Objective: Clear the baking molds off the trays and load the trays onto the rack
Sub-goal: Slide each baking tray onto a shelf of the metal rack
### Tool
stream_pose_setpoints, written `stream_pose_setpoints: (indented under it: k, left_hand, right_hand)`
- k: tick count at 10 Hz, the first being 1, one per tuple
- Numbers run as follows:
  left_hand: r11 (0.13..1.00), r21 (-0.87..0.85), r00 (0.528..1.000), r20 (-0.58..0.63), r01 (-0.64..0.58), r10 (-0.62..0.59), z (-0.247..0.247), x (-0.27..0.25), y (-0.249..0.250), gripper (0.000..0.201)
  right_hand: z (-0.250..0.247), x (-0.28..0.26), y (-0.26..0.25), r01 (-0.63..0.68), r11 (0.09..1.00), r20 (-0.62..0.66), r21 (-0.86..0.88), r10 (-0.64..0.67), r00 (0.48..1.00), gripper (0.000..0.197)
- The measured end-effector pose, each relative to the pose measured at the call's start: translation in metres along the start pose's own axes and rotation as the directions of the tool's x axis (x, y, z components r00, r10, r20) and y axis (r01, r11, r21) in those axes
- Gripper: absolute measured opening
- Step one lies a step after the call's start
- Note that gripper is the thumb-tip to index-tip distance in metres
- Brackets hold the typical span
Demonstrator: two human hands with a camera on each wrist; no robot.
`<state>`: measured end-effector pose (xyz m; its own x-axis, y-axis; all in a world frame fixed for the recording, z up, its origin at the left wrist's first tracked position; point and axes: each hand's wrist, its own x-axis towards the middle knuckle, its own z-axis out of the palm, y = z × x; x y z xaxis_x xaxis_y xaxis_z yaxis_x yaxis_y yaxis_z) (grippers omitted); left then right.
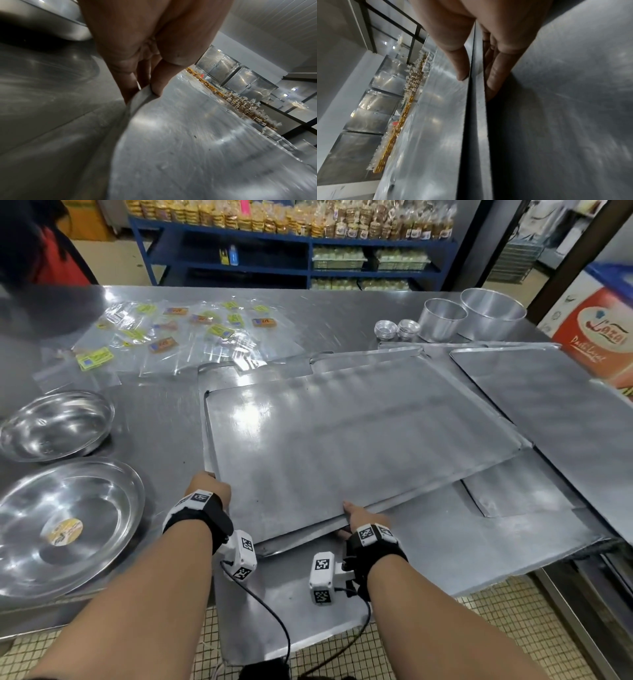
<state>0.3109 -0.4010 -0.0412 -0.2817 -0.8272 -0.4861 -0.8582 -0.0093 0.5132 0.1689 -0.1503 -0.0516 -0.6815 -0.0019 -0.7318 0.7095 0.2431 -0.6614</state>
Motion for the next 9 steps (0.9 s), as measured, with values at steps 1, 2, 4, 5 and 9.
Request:
stream_pose_setpoints:
  k: [1, 2, 4, 5, 9]
  left_hand:
    - [1.0, 0.011, 1.0, 0.007, -0.003, 0.003, 0.004, -0.015, 0.001, 0.042]
    - [1.0, -0.024, 0.999, -0.029, -0.014, 0.013, 0.013, -0.035, 0.0, 0.041]
    - [0.995, 0.104, 1.0, 0.0, -0.005, 0.005, 0.026, -0.089, -0.002, 0.011]
    - [0.991, 0.135, 1.0, -0.008, -0.019, 0.02, 0.036, -0.116, -0.001, 0.009]
    - [0.878, 0.476, 0.997, -0.027, -0.051, 0.072, 0.093, -0.169, 0.043, 0.089]
  right_hand:
    - [-0.014, -0.008, -0.01, 0.054, 0.997, 0.038, -0.061, -0.052, 0.998, 0.056]
    - [-0.033, -0.01, -0.016, 0.142, 0.97, 0.092, -0.199, -0.126, 0.988, 0.047]
    - [-0.09, -0.037, -0.028, 0.247, 0.899, 0.143, -0.362, -0.209, 0.968, 0.041]
    - [-0.117, -0.036, -0.02, 0.256, 0.884, 0.158, -0.392, -0.209, 0.965, 0.047]
    - [-0.231, -0.032, -0.001, 0.161, 0.927, 0.058, -0.34, -0.15, 0.987, 0.054]
